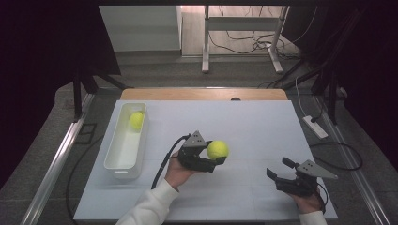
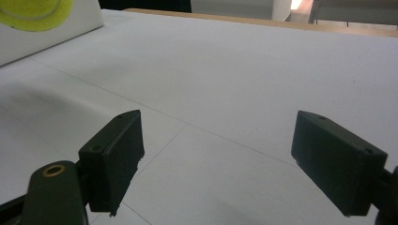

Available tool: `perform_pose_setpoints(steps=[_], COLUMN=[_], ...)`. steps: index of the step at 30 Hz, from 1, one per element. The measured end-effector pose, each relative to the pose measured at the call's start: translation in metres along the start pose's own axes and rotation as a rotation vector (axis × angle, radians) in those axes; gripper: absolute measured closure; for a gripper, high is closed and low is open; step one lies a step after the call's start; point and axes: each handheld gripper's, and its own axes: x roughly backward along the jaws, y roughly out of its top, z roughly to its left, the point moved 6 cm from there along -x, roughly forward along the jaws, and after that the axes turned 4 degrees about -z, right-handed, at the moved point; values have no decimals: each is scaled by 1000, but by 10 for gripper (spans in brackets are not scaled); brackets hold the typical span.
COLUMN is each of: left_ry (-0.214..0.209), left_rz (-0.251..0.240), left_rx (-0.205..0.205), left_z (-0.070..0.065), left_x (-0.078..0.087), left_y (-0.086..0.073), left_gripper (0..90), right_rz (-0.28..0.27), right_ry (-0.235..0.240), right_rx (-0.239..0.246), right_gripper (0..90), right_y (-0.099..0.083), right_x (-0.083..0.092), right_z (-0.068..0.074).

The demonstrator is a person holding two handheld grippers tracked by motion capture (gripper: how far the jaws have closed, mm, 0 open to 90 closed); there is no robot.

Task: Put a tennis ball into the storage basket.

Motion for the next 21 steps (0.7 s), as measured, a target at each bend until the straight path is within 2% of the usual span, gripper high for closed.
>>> perform_pose_setpoints(steps=[11, 21], left_ry=[33, 71], left_rz=[-15, -52], left_rx=[-1, 10], left_z=[6, 18], left_x=[16, 46], left_y=[2, 4], left_gripper=[268, 268], right_rz=[0, -1], right_ry=[0, -2], right_rx=[2, 5], right_gripper=[169, 169], right_y=[1, 1], right_x=[-2, -1], right_z=[0, 1])
